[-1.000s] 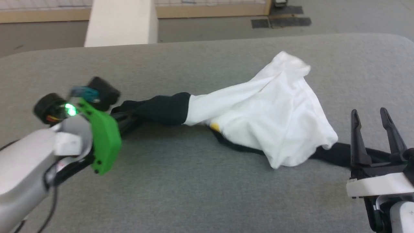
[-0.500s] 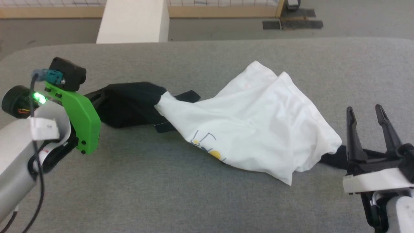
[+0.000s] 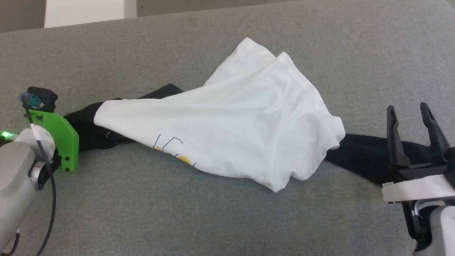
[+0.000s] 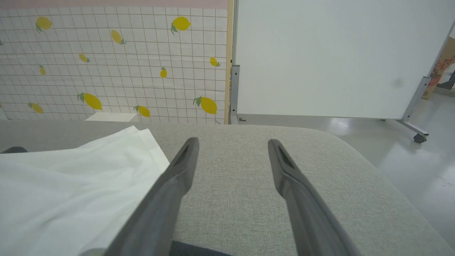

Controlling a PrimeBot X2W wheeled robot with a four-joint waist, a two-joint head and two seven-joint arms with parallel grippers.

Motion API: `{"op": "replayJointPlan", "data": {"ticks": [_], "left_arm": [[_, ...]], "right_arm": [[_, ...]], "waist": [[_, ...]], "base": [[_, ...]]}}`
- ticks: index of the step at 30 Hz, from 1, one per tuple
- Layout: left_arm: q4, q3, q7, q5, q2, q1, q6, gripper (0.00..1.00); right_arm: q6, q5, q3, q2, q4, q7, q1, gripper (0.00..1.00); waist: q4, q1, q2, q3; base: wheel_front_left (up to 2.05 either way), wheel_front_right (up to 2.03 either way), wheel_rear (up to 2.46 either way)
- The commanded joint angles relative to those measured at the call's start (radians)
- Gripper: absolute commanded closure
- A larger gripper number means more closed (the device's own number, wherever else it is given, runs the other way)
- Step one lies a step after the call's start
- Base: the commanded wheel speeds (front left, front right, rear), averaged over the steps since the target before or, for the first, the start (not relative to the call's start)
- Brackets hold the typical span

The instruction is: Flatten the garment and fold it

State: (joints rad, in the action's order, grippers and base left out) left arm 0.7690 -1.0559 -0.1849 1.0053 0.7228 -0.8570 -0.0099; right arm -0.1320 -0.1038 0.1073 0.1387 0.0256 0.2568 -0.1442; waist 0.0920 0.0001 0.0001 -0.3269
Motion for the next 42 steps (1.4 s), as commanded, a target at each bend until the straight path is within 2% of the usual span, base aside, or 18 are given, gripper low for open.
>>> {"op": "replayJointPlan", "data": {"ticks": [1, 2, 3, 7, 12, 14, 17, 21, 24, 27, 31, 34, 36, 42], "left_arm": [[0.029, -0.01, 0.012, 0.005, -0.028, 0.016, -0.016, 1.0], [0.043, -0.009, 0.029, 0.003, -0.039, 0.014, -0.022, 0.92], [0.057, -0.009, 0.062, -0.006, -0.047, 0.01, -0.026, 0.0], [0.08, 0.001, 0.221, -0.053, -0.063, -0.015, -0.016, 0.0], [0.03, 0.033, 0.411, -0.101, -0.063, -0.014, 0.055, 0.0], [-0.026, 0.061, 0.437, -0.116, -0.066, 0.003, 0.105, 0.0], [-0.178, 0.144, 0.446, -0.168, -0.06, 0.051, 0.219, 0.0], [-0.424, 0.311, 0.446, -0.277, -0.051, 0.193, 0.359, 0.0], [-0.565, 0.412, 0.446, -0.368, -0.072, 0.305, 0.429, 0.0], [-0.678, 0.514, 0.446, -0.461, -0.115, 0.404, 0.475, 0.0], [-0.773, 0.624, 0.447, -0.574, -0.195, 0.5, 0.493, 0.0], [-0.813, 0.686, 0.447, -0.642, -0.26, 0.553, 0.484, 0.0], [-0.823, 0.726, 0.447, -0.677, -0.307, 0.58, 0.472, 0.0], [-0.8, 0.802, 0.447, -0.751, -0.44, 0.617, 0.38, 0.0]], "right_arm": [[0.001, 0.012, 0.002, -0.001, 0.003, 0.005, -0.01, 0.0], [0.001, 0.012, 0.002, 0.0, 0.003, 0.005, -0.01, 0.0], [0.001, 0.013, 0.004, 0.002, 0.002, 0.005, -0.009, 0.0], [0.001, 0.011, 0.009, 0.025, -0.001, 0.005, -0.01, 0.0], [0.001, -0.005, 0.006, 0.083, -0.002, 0.005, -0.03, 0.0], [0.001, -0.019, -0.013, 0.127, 0.01, 0.005, -0.049, 0.0], [0.001, -0.056, -0.09, 0.219, 0.048, -0.023, -0.095, 0.0], [0.001, -0.175, -0.256, 0.359, 0.086, -0.186, -0.193, 0.0], [0.001, -0.296, -0.404, 0.467, 0.104, -0.357, -0.274, 0.0], [0.001, -0.422, -0.552, 0.563, 0.116, -0.533, -0.363, 0.0], [0.001, -0.56, -0.72, 0.638, 0.138, -0.738, -0.46, 0.0], [0.001, -0.62, -0.805, 0.647, 0.17, -0.83, -0.529, 0.0], [0.001, -0.632, -0.844, 0.639, 0.214, -0.851, -0.576, 0.0], [0.001, -0.655, -0.939, 0.585, 0.39, -0.819, -0.64, 0.0]], "waist": [[0.012, -0.0001, -0.0001, -0.012], [0.006, -0.0001, -0.0001, -0.005], [-0.004, -0.0001, -0.0001, 0.006], [-0.043, -0.0001, -0.0001, 0.056], [-0.093, -0.0001, -0.0001, 0.115], [-0.114, -0.0001, -0.0001, 0.132], [-0.14, -0.0001, -0.0001, 0.144], [-0.165, -0.0001, -0.0001, 0.144], [-0.183, -0.0001, -0.0001, 0.138], [-0.202, -0.0001, -0.0001, 0.125], [-0.234, -0.0001, -0.0001, 0.101], [-0.254, -0.0001, -0.0001, 0.073], [-0.268, -0.0001, -0.0001, 0.05], [-0.316, -0.0001, -0.0001, -0.002]], "base": [[0.0, 0.0, 0.0], [0.0, 0.0, 0.0], [0.0, 0.0, 0.0], [0.0, 0.0, 0.0], [0.0, 0.0, 0.0], [0.0, 0.0, 0.0], [0.0, 0.0, 0.0], [0.0, 0.0, 0.0], [0.0, 0.0, 0.0], [0.0, 0.0, 0.0], [0.0, 0.0, 0.0], [0.0, 0.0, 0.0], [0.0, 0.0, 0.0], [0.0, 0.0, 0.0]]}}
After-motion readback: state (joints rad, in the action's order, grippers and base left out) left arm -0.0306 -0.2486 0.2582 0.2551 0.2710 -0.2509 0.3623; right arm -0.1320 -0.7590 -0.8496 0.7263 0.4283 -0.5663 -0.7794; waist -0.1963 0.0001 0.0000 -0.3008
